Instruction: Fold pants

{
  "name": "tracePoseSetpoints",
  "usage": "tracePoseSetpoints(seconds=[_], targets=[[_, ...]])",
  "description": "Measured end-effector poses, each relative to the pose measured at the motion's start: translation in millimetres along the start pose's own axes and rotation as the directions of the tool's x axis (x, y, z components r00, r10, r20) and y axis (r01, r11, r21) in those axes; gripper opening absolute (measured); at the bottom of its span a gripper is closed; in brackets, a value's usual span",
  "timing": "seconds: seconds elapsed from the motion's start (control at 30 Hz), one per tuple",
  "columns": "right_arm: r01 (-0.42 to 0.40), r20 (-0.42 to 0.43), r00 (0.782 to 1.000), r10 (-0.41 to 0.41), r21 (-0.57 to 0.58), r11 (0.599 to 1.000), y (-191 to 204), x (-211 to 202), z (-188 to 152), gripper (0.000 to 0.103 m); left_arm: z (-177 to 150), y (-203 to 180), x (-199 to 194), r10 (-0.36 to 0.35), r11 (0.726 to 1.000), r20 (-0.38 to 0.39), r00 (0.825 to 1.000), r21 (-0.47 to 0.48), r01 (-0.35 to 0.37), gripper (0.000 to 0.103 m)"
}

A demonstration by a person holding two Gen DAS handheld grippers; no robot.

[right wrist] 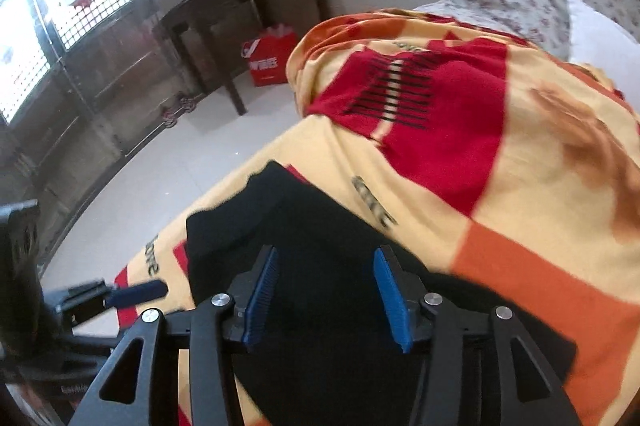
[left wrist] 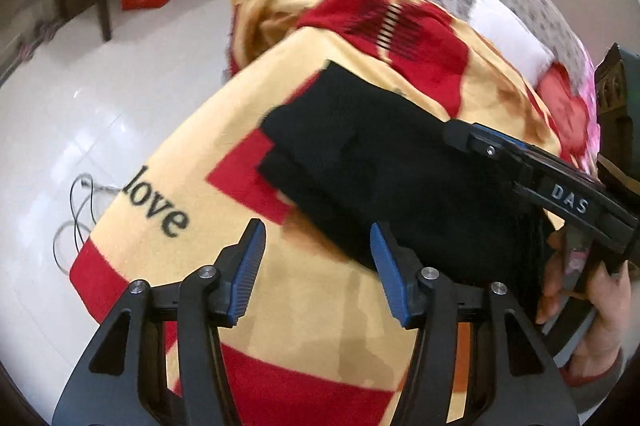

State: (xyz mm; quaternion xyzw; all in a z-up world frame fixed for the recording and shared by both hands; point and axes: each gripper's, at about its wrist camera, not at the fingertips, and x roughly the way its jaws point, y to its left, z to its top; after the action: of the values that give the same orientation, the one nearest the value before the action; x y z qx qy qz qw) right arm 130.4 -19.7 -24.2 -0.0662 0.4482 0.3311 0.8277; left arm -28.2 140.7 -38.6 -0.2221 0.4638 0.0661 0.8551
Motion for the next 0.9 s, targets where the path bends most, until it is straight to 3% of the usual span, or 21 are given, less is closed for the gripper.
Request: tracePoseSetpoints(seconds=[0.2,0.3,0.43,0.47,0.53,0.57,0.6,0.67,0.83,0.9], targets=[[-0.035,-0.062,0.998,0.029,-0.095,0.995,11,48,29,0.051,4,2,15,-0.042,0.997,-0.025,0.999,-0.063,0.04,0.055],[-0.057,-0.098,0.994,0.046,-0.12,0.991,13,70,35,0.052,10,0,19,-0.047,0.996,-0.009,0.999,-0.074,0.046,0.067],[-0.151,-0.085,0.986,0.144,-0.076,0.986,7,84,33,0.051,15,-3,25,-0.059,0.996,0.014,0.998,-0.072,0.06,0.074],[-0.162,-0.073,0.985,0.157,-0.06,0.985,5,85,31,0.05,16,-3,25,-0.066,0.995,0.016,0.998,-0.07,0.067,0.074],[-0.168,-0.047,0.985,0.166,-0.04,0.985,1,81,29,0.034,17,-3,27,-0.096,0.994,0.015,0.995,-0.059,0.097,0.074],[-0.181,-0.03,0.983,0.181,-0.025,0.983,-2,77,28,0.029,17,-2,27,-0.107,0.993,0.016,0.994,-0.054,0.108,0.07],[-0.202,-0.015,0.979,0.202,-0.009,0.979,-4,73,28,0.022,17,-2,27,-0.13,0.99,0.014,0.991,-0.05,0.131,0.054],[-0.24,0.006,0.971,0.24,0.017,0.971,-7,67,28,0.02,16,1,28,-0.174,0.983,-0.011,0.985,-0.07,0.172,0.048],[-0.218,0.003,0.976,0.218,0.005,0.976,-1,69,27,0.018,6,8,15,-0.126,0.988,-0.001,0.992,-0.086,0.126,0.048],[-0.221,0.0,0.975,0.221,0.012,0.975,-2,69,26,0.018,1,14,11,-0.133,0.985,-0.006,0.991,-0.113,0.131,0.061]])
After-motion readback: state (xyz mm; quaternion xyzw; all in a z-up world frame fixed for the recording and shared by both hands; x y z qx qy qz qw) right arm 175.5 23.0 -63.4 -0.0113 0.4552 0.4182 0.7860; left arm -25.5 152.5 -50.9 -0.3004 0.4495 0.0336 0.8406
